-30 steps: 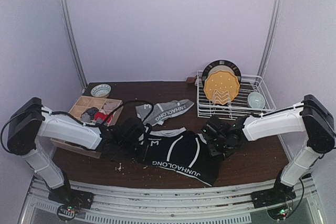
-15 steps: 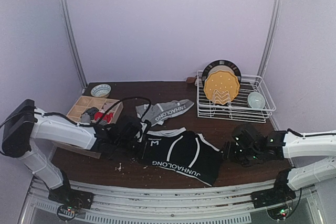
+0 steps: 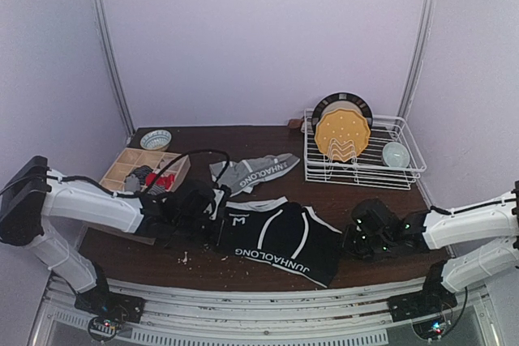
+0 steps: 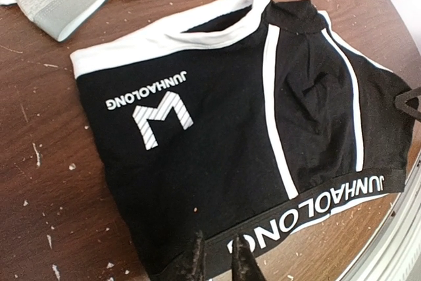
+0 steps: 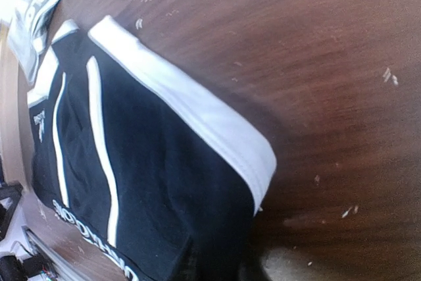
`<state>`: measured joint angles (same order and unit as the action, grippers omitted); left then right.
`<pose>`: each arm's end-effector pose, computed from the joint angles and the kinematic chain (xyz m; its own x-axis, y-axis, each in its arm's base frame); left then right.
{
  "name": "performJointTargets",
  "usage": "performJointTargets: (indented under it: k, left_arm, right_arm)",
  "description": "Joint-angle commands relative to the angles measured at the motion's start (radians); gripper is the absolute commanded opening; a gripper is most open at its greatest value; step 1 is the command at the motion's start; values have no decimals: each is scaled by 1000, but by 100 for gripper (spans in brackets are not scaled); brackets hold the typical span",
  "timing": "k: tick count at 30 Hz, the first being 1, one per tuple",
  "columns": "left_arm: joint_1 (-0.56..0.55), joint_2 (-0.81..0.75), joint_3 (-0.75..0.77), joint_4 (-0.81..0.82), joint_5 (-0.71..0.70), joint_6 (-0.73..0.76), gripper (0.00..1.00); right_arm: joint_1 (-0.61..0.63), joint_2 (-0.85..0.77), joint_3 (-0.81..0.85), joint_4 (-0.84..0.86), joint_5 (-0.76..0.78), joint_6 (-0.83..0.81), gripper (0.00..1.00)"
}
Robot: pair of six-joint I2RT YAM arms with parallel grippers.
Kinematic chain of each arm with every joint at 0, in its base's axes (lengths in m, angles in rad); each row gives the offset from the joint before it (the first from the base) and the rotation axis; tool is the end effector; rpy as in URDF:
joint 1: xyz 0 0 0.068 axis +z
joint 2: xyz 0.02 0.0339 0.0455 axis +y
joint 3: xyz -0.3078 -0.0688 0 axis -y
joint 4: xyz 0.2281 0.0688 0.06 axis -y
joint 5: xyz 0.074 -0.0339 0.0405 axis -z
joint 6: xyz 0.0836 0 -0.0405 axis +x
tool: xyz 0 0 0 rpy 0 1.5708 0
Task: Roll the underwear
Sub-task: Pick up the underwear from the center of the board.
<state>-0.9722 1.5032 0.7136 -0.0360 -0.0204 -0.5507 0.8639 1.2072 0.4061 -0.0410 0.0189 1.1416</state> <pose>0.1757 -0.2545 0.1851 -0.7810 0.2166 -0.5857 0.4805 0.8075 -0.3421 0.1423 0.1642 0.1616 -0.8855 0.3631 -0.2899 0.1276 0.7900 0.5996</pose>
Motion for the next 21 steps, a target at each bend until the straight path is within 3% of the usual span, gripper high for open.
performJointTargets:
  k: [1, 2, 9, 21]
  left_arm:
    - [9, -27, -9, -9, -57, -19, 13]
    - [12, -29, -8, -11, -64, -22, 12]
    - [26, -29, -6, -5, -84, -28, 10]
    - [32, -54, -46, -6, -81, -37, 8]
  right_arm:
    - [-2, -35, 67, -113, 61, -87, 5]
    - [-2, -44, 92, -157, 71, -112, 1]
    - [-3, -62, 244, -339, 74, -218, 0]
    - [11, 201, 482, -164, -116, -198, 1]
